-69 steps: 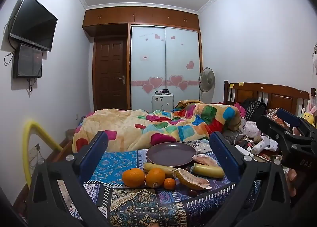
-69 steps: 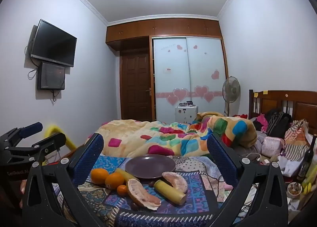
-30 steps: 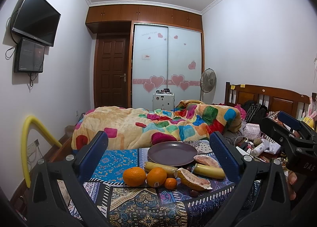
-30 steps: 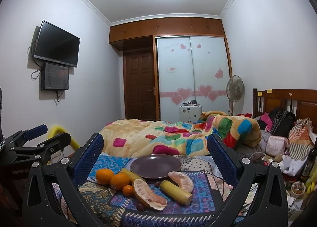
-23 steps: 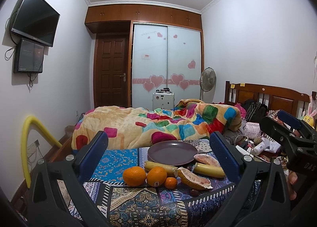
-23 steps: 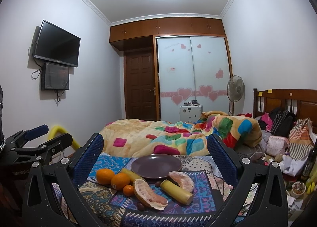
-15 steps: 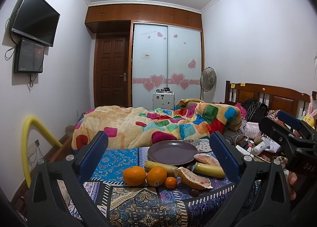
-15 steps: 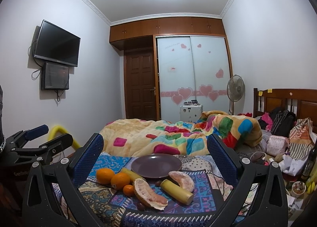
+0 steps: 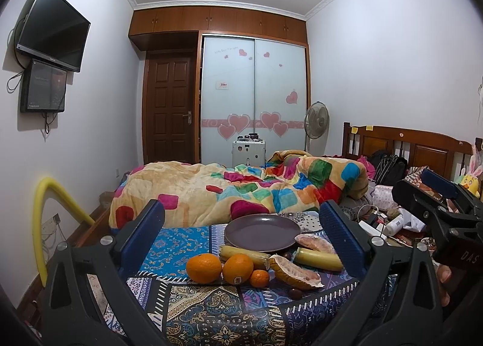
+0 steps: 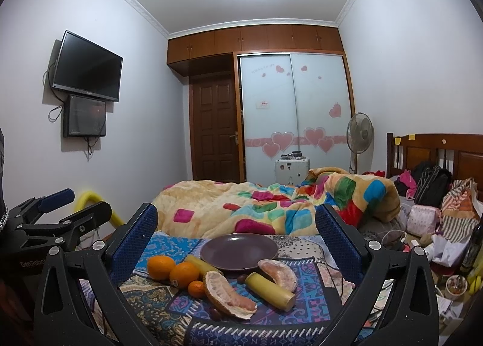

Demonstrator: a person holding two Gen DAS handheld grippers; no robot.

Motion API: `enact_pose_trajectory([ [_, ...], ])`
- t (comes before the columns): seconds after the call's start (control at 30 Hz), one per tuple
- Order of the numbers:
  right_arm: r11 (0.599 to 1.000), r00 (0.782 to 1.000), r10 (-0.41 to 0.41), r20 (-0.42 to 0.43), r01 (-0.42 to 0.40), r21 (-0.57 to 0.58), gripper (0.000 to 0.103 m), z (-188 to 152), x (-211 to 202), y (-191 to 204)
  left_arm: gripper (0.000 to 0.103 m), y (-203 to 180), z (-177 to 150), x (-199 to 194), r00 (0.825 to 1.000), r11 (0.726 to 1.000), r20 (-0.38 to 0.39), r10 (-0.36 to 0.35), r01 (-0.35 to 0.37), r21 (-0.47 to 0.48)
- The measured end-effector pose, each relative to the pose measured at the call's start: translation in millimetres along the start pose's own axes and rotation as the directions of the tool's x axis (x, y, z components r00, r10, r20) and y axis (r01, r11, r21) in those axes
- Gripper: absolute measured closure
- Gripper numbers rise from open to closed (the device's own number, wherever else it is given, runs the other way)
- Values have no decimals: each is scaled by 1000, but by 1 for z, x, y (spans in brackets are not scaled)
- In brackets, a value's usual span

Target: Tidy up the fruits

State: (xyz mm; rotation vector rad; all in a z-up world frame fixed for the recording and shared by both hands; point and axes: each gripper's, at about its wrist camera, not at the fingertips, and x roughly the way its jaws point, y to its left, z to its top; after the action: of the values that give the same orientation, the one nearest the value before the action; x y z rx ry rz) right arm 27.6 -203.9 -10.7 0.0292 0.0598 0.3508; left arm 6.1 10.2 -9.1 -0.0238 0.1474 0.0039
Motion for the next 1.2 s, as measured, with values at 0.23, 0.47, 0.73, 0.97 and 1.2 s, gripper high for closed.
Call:
enact_pose_trajectory([
  [0.23,1000,1000,0,-3,0,4,0,0,1,-2,0,0,0,0,1000,1000,0,0,0,1],
  [0.47,1000,1000,1,-4,-1,4,0,0,1,-2,0,-1,1,0,1000,1000,1,0,0,0],
  [0.73,1000,1000,-1,-20,1,-1,0,-3,6,-6,0,0,1,3,1000,1000,-10,11,-11,1],
  [0.97,999,992,-24,-126,21,-25,0,-19,37,-19,0,19,-7,27,995,1000,-97,25,-26,-14],
  [1.2,1000,957,-18,-289,10,-27,0,-50,78,-37,0,46,-27,65,971,999,-235,38,-42,-14],
])
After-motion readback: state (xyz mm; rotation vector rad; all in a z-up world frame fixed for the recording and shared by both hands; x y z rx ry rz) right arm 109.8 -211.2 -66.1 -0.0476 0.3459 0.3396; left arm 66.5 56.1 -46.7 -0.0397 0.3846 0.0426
